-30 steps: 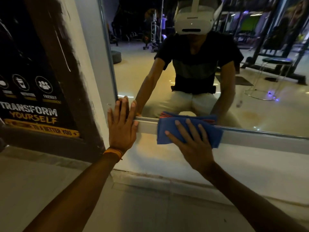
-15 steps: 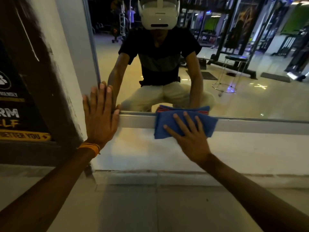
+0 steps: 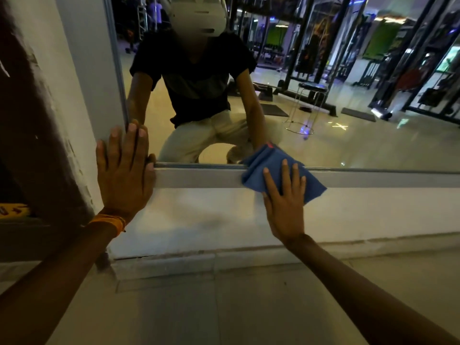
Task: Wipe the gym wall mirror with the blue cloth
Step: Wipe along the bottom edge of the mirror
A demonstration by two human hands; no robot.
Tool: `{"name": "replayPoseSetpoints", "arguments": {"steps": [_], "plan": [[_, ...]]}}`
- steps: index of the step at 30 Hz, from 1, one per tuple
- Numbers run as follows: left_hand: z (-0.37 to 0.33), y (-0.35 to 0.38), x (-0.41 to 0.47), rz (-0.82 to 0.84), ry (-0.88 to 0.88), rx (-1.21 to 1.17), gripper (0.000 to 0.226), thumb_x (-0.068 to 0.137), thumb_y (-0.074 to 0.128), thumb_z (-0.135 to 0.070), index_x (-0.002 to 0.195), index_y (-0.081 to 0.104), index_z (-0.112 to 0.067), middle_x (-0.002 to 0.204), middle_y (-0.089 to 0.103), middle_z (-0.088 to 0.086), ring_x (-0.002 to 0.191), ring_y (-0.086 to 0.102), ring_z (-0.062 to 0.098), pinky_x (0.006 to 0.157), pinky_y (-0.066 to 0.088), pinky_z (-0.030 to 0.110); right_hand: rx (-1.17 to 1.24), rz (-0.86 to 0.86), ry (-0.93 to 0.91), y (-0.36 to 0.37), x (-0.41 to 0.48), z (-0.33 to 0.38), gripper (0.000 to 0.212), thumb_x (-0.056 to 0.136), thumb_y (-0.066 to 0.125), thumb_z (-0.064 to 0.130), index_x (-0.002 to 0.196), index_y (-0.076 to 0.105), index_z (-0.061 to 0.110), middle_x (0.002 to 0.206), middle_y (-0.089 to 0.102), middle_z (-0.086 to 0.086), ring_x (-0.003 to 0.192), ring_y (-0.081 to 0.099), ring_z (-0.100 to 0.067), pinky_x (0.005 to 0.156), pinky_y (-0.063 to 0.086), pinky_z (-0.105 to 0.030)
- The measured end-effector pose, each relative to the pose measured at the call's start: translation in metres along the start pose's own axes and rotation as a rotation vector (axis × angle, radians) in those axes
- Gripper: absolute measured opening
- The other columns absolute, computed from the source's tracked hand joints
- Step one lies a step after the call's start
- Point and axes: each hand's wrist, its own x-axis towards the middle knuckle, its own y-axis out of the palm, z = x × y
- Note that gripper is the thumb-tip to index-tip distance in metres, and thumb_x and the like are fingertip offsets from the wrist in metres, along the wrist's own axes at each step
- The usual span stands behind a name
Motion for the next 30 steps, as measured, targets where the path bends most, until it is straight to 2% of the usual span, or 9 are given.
{"name": "replayPoseSetpoints", "arguments": {"steps": [3,5,8,11,15,20,24,28,30], "plan": [[0.005,-0.004,-0.004,-0.011,0.008,-0.025,0.062,0.107,0.031,-0.037,0.164,0.017,-0.014,0.172,0.001,-0.002,0.159,-0.002,0.025,0.128,0.002,0.050,-0.021,0.047,-0.271,0.018,0.007,0.049,0.074,0.102,0.060,0.024,0.161,0.017,0.033,0.171,0.009,-0.011,0.158,-0.003,-0.036,0.126,-0.001,-0.059],[0.013,-0.007,-0.002,-0.005,0.005,-0.027,0.062,0.108,0.033,-0.035,0.164,0.015,-0.015,0.172,-0.001,-0.004,0.159,-0.006,0.024,0.128,-0.002,0.050,-0.023,0.051,-0.315,0.017,0.013,0.051,0.075,0.101,0.060,0.025,0.161,0.017,0.035,0.171,0.009,-0.009,0.158,-0.001,-0.036,0.127,-0.002,-0.056],[0.018,-0.014,0.001,0.039,0.006,-0.031,0.062,0.108,0.033,-0.032,0.164,0.014,-0.014,0.172,-0.002,-0.002,0.159,-0.008,0.024,0.128,-0.004,0.050,-0.023,0.039,-0.181,-0.002,0.002,0.003,0.074,0.103,0.059,0.021,0.162,0.016,0.033,0.171,0.011,-0.011,0.158,0.005,-0.038,0.126,0.008,-0.061],[0.014,-0.019,0.003,0.054,-0.020,-0.040,0.062,0.109,0.032,-0.029,0.164,0.011,-0.013,0.171,0.004,0.007,0.158,-0.003,0.029,0.128,-0.001,0.052,0.068,0.016,0.099,-0.024,-0.009,-0.056,0.066,0.106,0.049,0.025,0.164,0.017,0.027,0.171,0.007,-0.013,0.158,0.004,-0.038,0.120,0.022,-0.068],[0.010,-0.020,0.006,0.079,-0.041,-0.036,0.063,0.108,0.029,-0.028,0.164,0.008,-0.009,0.170,0.005,0.010,0.158,-0.001,0.031,0.128,-0.001,0.050,0.085,-0.049,0.250,-0.021,0.001,-0.035,0.072,0.106,0.048,0.022,0.164,0.006,0.028,0.171,-0.003,-0.012,0.157,0.000,-0.039,0.122,0.019,-0.067],[0.008,-0.026,0.008,0.097,-0.027,0.030,0.062,0.109,0.033,-0.027,0.162,0.010,-0.006,0.169,0.014,0.017,0.157,0.005,0.034,0.129,-0.001,0.049,0.099,-0.048,0.001,0.012,0.005,0.048,0.083,0.097,0.065,0.012,0.164,0.017,0.027,0.172,0.000,-0.012,0.157,0.000,-0.041,0.124,0.009,-0.066],[0.003,-0.031,0.009,0.114,-0.038,0.091,0.062,0.109,0.035,-0.025,0.162,0.010,-0.006,0.169,0.008,0.014,0.157,0.003,0.031,0.129,-0.005,0.045,0.002,0.016,-0.341,0.006,0.020,0.035,0.092,0.090,0.071,0.010,0.163,0.020,0.033,0.172,0.006,-0.008,0.158,0.002,-0.037,0.126,0.005,-0.060],[-0.005,-0.035,0.010,0.137,-0.091,0.082,0.065,0.107,0.043,-0.017,0.162,0.012,-0.005,0.170,0.013,0.017,0.158,0.006,0.035,0.129,-0.003,0.046,-0.016,0.010,-0.258,-0.015,0.013,-0.030,0.090,0.090,0.075,0.010,0.162,0.024,0.028,0.171,0.011,-0.011,0.157,0.005,-0.039,0.124,0.010,-0.065],[-0.011,-0.038,0.010,0.152,-0.142,0.058,0.067,0.106,0.046,-0.012,0.163,0.012,-0.005,0.171,0.010,0.016,0.158,0.005,0.035,0.129,0.001,0.048,-0.005,-0.006,-0.199,-0.014,0.009,-0.024,0.089,0.090,0.074,0.010,0.162,0.024,0.027,0.171,0.010,-0.012,0.157,0.005,-0.040,0.123,0.012,-0.067]]}}
